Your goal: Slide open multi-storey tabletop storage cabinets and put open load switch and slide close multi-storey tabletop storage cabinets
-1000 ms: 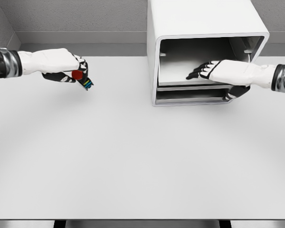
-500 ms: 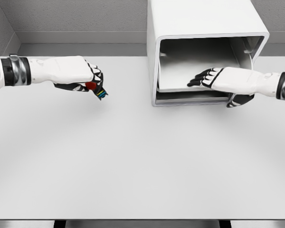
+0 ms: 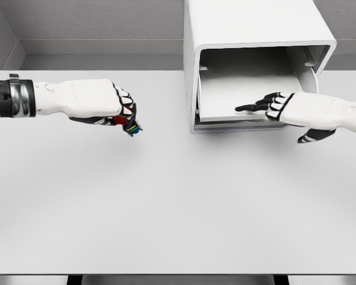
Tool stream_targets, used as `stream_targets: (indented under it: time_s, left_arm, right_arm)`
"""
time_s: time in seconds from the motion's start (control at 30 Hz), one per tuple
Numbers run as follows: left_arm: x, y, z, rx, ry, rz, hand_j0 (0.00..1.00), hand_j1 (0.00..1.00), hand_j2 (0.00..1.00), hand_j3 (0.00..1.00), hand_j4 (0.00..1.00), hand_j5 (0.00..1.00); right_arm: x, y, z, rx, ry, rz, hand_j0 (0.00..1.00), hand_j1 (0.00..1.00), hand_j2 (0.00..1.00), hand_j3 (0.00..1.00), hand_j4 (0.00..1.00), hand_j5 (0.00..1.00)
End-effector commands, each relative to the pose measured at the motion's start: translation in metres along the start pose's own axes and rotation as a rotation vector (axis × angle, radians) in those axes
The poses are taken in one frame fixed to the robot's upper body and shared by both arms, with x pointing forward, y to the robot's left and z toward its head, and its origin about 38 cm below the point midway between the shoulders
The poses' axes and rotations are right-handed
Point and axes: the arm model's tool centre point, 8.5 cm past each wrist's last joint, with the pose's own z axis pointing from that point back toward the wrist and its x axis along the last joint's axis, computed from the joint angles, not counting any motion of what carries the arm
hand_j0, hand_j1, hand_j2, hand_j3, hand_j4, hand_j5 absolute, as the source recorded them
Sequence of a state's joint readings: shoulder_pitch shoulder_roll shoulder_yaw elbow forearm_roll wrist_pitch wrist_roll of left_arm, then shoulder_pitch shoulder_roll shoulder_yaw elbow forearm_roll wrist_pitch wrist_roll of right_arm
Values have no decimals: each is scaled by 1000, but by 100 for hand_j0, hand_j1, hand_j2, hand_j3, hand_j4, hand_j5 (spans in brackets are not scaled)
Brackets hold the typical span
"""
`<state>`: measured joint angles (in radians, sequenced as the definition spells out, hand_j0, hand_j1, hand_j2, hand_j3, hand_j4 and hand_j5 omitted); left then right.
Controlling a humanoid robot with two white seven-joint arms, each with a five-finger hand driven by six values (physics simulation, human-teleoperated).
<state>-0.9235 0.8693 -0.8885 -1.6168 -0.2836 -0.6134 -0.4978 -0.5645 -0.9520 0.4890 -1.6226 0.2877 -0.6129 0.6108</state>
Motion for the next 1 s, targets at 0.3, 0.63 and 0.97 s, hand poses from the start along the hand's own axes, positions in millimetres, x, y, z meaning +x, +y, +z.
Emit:
stream_targets:
  time_s: [0.3,0.63,0.97]
  left_arm:
    - [7,5,4,21,-27,22,39,39,39,39,39,39]
    - [7,4,5,20,-25,23,39,39,39,39,39,39]
    - [7,4,5,20,-25,23,39,39,39,39,39,39]
  right_arm:
    - [2,-6,23,-28,32,14,100,100,100,100,100,100]
    - [6,-9,29,-30,24,18,100,100,100,100,100,100]
    - [11,-18,30,-73,-5,1,100,100,100,100,100,100]
